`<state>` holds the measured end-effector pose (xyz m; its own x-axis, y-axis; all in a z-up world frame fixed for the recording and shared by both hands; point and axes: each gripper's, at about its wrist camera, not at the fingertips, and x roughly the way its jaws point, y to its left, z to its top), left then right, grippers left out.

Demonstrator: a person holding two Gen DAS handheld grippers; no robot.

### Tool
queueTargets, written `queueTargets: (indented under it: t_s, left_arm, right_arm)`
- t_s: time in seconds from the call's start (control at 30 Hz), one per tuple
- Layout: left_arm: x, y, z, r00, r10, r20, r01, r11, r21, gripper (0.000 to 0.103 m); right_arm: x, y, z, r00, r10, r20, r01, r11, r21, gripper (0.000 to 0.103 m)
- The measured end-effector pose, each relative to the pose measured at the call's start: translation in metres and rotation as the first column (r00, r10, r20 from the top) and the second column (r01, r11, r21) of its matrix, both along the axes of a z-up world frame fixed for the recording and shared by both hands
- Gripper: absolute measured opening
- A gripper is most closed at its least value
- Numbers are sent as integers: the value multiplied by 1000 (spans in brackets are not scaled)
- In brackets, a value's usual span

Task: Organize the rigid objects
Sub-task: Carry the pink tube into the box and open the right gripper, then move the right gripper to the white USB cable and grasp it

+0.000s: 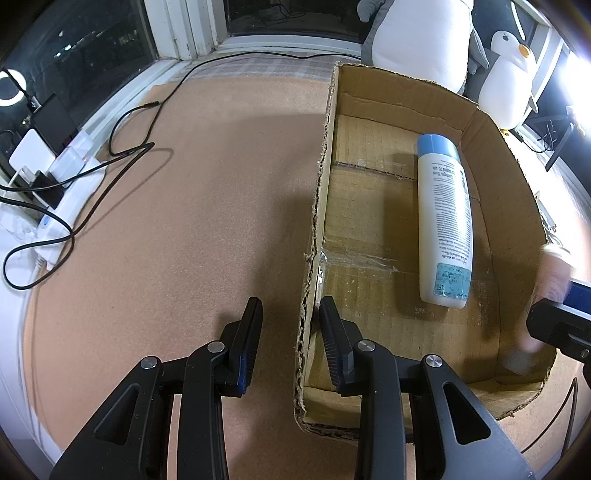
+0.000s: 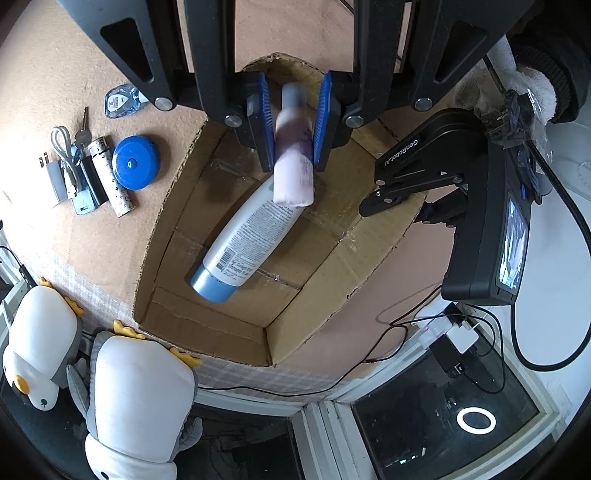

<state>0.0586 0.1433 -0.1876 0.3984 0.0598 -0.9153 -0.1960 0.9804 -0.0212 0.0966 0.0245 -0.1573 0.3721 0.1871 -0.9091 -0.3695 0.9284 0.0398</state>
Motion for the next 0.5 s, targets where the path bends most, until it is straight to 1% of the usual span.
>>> queueTargets:
  t_s: [0.07,0.1,0.13,0.2,0.5]
  left_arm:
    - [0,0,0,1000,0,0,0,1000,1,31]
    - [0,0,0,1000,0,0,0,1000,1,31]
    - [0,0,0,1000,1,1,-1,1000,1,31]
    - [0,0,0,1000,1,1,-1,1000,1,31]
    - [1,-1,0,1000,0,1,0,1000,1,31]
  right_arm:
    - [0,2,1,1000,5,5,-5,1000,-2,20]
    - [0,3,1,1000,9,5,-9,1000,-2,28]
    - [-1,3,2,1000,10,9,-10,1000,-3,40]
    - [-2,4,4,1000,10,28,-10,1000,-8,50]
    - [-3,-8,11,999,-22,43,22,1000,5,51]
